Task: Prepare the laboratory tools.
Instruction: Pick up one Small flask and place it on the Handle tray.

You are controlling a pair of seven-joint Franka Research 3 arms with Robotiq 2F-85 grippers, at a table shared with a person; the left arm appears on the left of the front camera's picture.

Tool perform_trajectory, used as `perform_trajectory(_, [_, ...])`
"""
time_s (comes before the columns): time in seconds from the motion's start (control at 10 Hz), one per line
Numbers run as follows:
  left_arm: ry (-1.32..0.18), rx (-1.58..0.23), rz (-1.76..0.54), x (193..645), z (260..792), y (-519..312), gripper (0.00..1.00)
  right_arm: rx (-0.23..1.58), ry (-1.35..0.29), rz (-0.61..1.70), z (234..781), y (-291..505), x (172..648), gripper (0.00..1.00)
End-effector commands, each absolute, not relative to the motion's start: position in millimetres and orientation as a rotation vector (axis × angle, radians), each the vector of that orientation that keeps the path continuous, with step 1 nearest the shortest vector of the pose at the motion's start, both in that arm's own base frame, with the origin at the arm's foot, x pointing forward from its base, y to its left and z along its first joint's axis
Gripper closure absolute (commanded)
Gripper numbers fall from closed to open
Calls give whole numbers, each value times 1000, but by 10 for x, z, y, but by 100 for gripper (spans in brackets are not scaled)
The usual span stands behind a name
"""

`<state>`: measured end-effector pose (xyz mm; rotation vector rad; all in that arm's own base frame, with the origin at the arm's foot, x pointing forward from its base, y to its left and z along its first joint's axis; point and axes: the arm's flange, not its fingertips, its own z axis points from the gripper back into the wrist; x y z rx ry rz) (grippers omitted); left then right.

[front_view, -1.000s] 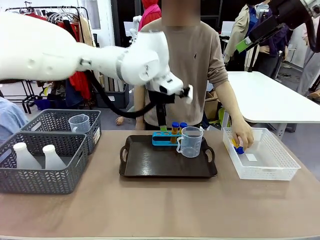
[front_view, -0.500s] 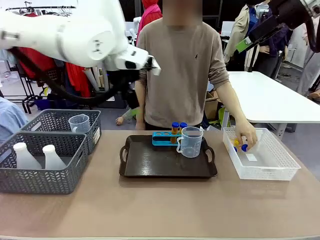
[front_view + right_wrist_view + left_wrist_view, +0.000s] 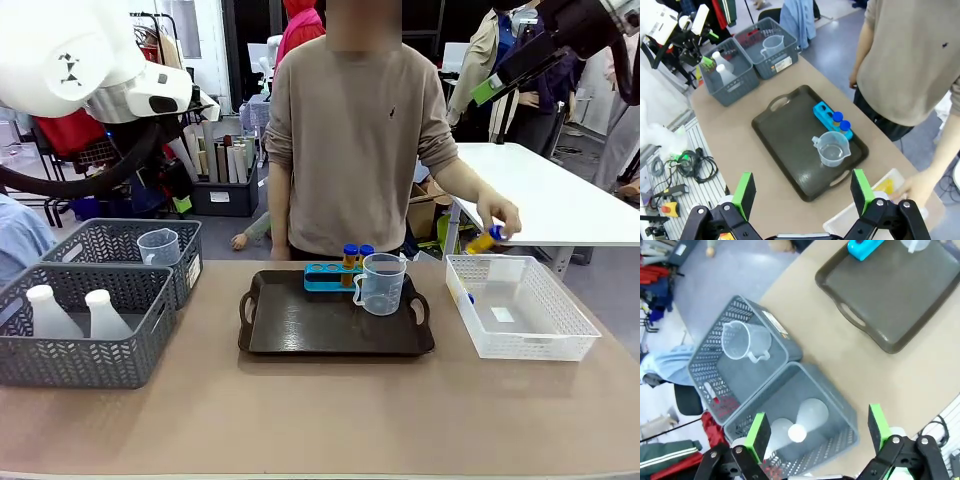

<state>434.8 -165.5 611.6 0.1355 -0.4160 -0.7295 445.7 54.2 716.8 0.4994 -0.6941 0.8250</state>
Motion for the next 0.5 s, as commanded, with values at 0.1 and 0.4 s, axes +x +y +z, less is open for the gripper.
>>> perform_trajectory(0.1, [-425, 123, -720, 4293, 6147, -1668, 0, 508, -703, 830, 7181, 556, 4453, 0])
perform_trajectory(0.4, [-418, 133, -733, 4345, 6125, -1697, 0, 508, -703, 830, 7181, 556, 4453, 0])
